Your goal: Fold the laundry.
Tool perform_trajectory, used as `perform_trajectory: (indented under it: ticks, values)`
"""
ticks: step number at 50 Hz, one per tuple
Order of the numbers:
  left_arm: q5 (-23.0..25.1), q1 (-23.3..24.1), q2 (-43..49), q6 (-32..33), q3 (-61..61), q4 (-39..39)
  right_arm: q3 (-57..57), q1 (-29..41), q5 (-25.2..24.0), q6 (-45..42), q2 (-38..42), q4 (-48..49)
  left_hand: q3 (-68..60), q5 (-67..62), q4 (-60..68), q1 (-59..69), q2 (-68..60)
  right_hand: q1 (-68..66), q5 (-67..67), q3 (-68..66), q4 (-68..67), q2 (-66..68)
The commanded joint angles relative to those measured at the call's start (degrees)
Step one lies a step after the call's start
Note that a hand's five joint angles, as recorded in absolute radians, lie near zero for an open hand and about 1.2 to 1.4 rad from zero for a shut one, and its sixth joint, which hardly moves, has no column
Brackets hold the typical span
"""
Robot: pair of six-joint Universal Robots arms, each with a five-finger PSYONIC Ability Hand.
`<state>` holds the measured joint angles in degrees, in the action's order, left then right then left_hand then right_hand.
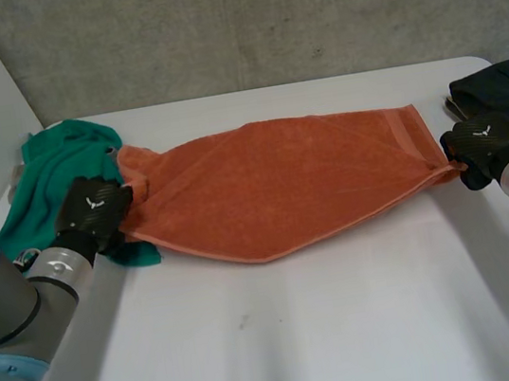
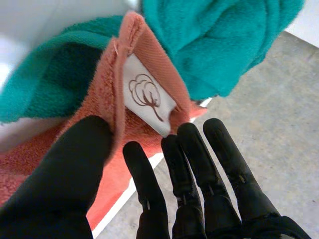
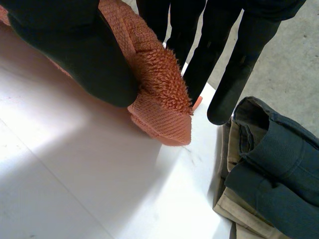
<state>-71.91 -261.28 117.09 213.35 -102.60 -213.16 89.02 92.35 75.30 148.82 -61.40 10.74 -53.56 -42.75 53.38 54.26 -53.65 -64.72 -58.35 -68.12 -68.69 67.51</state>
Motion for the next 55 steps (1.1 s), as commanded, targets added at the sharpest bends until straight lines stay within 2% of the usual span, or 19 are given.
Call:
perform_trajectory:
  ticks: [1,3,7,11,14,18,20,22,25,27,32,37,42,48,55]
  values:
    - [2.39,-0.46,3.41,0.66,2.05,4.06,-0.25,0.02,-0.07,-0.11,-0.04,-1.16,-21.04,-21.85,21.22,20.34,-20.95,-15.28,-11.65,-11.88,-11.31,12.49]
    - [2.48,-0.54,3.06,1.27,2.05,5.73,-0.25,0.02,-0.07,-0.20,-0.04,-1.51,-26.43,-27.24,26.60,25.72,-26.34,-15.28,-11.65,-11.88,-11.31,12.49]
    - [1.78,-0.63,0.08,4.08,0.91,10.30,-0.25,-0.07,0.02,-0.81,-0.48,-3.18,-26.44,-27.25,26.62,25.74,-26.35,-15.28,-11.65,-11.88,-11.31,12.49]
    - [0.11,-1.07,-6.84,7.59,-4.26,15.66,0.01,-1.29,-0.07,-3.79,-2.85,-7.22,-26.44,-27.25,26.62,25.74,-26.35,-15.28,-11.65,-11.88,-11.31,12.49]
    - [-0.16,-1.16,-12.04,9.01,-6.99,18.30,0.01,-2.35,-0.42,-8.01,-5.48,-13.62,-26.44,-27.25,26.62,25.74,-26.35,-15.28,-11.65,-11.88,-11.31,12.49]
    - [-0.86,-1.86,-21.53,10.85,-11.56,28.13,0.53,-4.72,-0.33,-16.44,-9.79,-26.45,-26.44,-27.25,26.62,25.74,-26.35,-15.28,-11.65,-11.88,-11.31,12.49]
    - [-1.56,-3.18,-26.54,12.43,-13.41,36.82,1.59,-7.62,-0.68,-22.50,-12.60,-35.41,-26.44,-27.25,26.62,25.74,-26.35,-15.28,-11.65,-11.88,-11.31,12.49]
    - [-1.48,-5.98,-31.28,14.80,-14.56,48.66,4.04,-10.95,-1.03,-30.92,-15.15,-44.01,-26.44,-27.25,26.62,25.74,-26.35,-15.28,-11.65,-11.88,-11.31,12.49]
    - [-0.86,-8.01,-32.45,16.73,-14.04,58.08,5.28,-11.93,-2.96,-36.48,-16.21,-44.24,-26.44,-27.25,26.62,25.74,-26.35,-15.28,-11.65,-11.88,-11.31,12.49]
    - [-0.16,-8.02,-32.27,17.62,-12.98,60.23,5.28,-11.32,-3.49,-36.15,-16.13,-42.74,-26.44,-27.25,26.62,25.74,-26.35,-15.28,-11.65,-11.88,-11.31,12.49]
    - [1.08,-3.63,-26.58,17.80,-5.36,55.60,2.75,-9.56,-2.88,-28.26,-12.18,-35.72,-26.44,-27.25,26.62,25.74,-26.35,-15.28,-11.65,-11.88,-11.31,12.49]
    - [-3.14,0.42,-17.08,16.66,4.58,49.08,-1.83,-7.45,-1.74,-19.72,-8.57,-30.17,-26.44,-27.25,26.62,25.74,-26.35,-15.28,-11.65,-11.88,-11.31,12.49]
    - [-7.70,5.16,-4.97,15.87,20.55,43.11,-7.80,-3.77,2.90,-12.61,-2.87,-23.77,-26.44,-27.25,26.62,25.74,-26.35,-15.28,-11.65,-11.88,-11.31,12.49]
    - [-10.26,7.98,8.84,14.90,38.86,41.34,-14.91,-0.25,8.71,-8.99,5.04,-16.91,-26.44,-27.25,26.62,25.74,-26.35,-15.28,-11.65,-11.88,-11.31,12.49]
    - [-11.58,9.30,21.23,14.90,53.53,41.34,-24.23,1.95,12.32,-8.55,14.36,-12.86,-26.44,-27.25,26.62,25.74,-26.35,-15.28,-11.65,-11.88,-11.31,12.49]
